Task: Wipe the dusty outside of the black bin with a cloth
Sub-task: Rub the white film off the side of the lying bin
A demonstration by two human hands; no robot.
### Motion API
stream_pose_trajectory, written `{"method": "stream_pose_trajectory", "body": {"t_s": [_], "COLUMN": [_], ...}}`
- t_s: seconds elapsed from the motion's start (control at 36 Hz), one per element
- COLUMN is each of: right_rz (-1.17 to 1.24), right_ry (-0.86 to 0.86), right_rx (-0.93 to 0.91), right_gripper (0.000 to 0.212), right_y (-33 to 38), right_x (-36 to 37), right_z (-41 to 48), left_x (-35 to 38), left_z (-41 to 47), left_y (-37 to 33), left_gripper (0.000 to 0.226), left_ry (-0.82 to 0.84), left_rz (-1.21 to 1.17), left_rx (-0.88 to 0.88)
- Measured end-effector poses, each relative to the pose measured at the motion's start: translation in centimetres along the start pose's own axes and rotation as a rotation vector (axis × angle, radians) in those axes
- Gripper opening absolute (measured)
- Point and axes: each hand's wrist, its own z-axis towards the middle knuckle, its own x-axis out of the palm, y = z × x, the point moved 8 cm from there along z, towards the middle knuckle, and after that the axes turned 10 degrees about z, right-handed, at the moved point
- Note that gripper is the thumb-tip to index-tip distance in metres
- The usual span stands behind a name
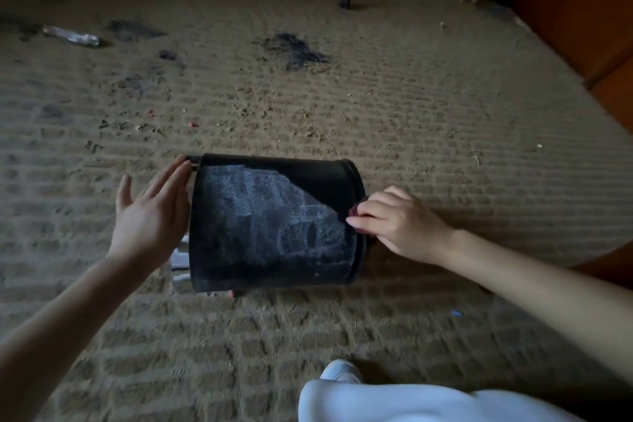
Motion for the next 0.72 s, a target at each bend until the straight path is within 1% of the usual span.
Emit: {"method": "stream_pose_trajectory", "body": {"t_s": [0.08, 0.19, 0.25, 0.31, 0.39, 0.53, 0.64, 0.72], "right_rz": [0.023, 0.136, 0.216, 0.290, 0.385, 0.508, 0.555, 0.544], "right_ry": [-0.082, -0.114, -0.085, -0.039, 0.030, 0.163, 0.164, 0.136], "right_rx": [0.034, 0.122, 0.169, 0.203, 0.203, 0.181, 0.195, 0.184], "right_gripper": [0.019, 0.020, 0.021, 0.026, 0.032, 0.033, 0.035, 0.033], "right_y": [-1.1, -1.9, -1.7, -1.3, -0.2, 2.0, 2.4, 2.2], "right_x": [-1.0, -0.8, -0.1, 1.1, 2.7, 4.9, 5.8, 6.0], "right_z": [3.1, 9.6, 13.0, 15.9, 19.2, 22.1, 22.5, 21.8], "left_x": [0.0, 0.1, 0.2, 0.2, 0.2, 0.4, 0.9, 0.8], "left_z": [0.1, -0.1, -0.3, -0.5, -0.7, -1.1, -1.2, -1.1], "left_y": [0.0, 0.1, 0.1, 0.2, 0.2, 0.3, 0.7, 0.5], "left_gripper": [0.054, 0.053, 0.052, 0.052, 0.051, 0.053, 0.057, 0.056], "left_ry": [-0.004, -0.014, -0.019, -0.027, -0.052, -0.073, -0.066, -0.072], "left_rz": [-0.008, -0.005, -0.002, 0.007, 0.004, -0.050, -0.105, -0.134], "left_rx": [0.001, -0.009, -0.006, -0.001, -0.001, -0.016, -0.060, -0.049]}}
